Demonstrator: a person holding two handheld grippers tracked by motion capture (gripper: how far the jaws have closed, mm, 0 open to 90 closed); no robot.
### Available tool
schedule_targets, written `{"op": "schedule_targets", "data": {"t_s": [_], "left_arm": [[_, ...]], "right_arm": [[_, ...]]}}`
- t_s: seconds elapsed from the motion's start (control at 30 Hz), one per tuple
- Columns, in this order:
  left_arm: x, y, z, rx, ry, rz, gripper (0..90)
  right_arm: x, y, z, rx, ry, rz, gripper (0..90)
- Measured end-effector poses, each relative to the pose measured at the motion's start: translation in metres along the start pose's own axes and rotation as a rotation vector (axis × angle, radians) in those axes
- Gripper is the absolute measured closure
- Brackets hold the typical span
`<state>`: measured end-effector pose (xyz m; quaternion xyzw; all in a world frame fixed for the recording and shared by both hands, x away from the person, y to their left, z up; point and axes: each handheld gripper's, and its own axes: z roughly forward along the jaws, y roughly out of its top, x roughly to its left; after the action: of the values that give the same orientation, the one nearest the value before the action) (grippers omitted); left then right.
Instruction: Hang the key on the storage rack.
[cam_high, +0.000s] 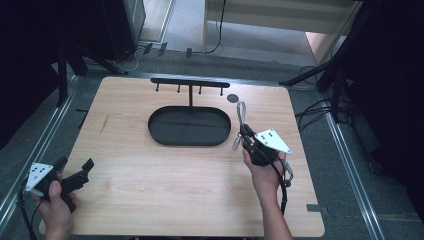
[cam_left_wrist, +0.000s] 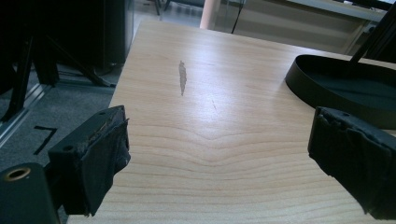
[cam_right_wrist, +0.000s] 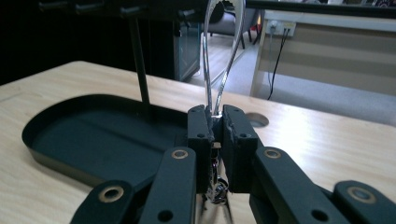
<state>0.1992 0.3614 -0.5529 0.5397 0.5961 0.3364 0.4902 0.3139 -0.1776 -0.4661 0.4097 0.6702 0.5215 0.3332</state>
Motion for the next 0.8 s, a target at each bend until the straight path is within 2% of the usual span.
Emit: {"op": "schedule_targets", "data": {"t_s": [0.33, 0.5, 0.6, 0.8], "left_arm": [[0.000, 0.000, 0.000, 0.000, -0.001, 0.001, 5.5], [0.000, 0.000, 0.000, 0.003, 0.000, 0.005, 5.5], [0.000, 0.000, 0.000, 0.002, 0.001, 0.004, 5.6], [0.000, 0.000, 0.000, 0.003, 0.001, 0.005, 5.5]], "right_arm": [[0.022, 0.014, 0.017, -0.027, 0.002, -0.008, 83.3], [0.029, 0.018, 0.025, -0.046, -0.008, 0.021, 83.3], [0.034, 0.020, 0.033, -0.067, -0.042, 0.042, 83.3], [0.041, 0.022, 0.044, -0.080, -0.051, 0.048, 83.3]]}}
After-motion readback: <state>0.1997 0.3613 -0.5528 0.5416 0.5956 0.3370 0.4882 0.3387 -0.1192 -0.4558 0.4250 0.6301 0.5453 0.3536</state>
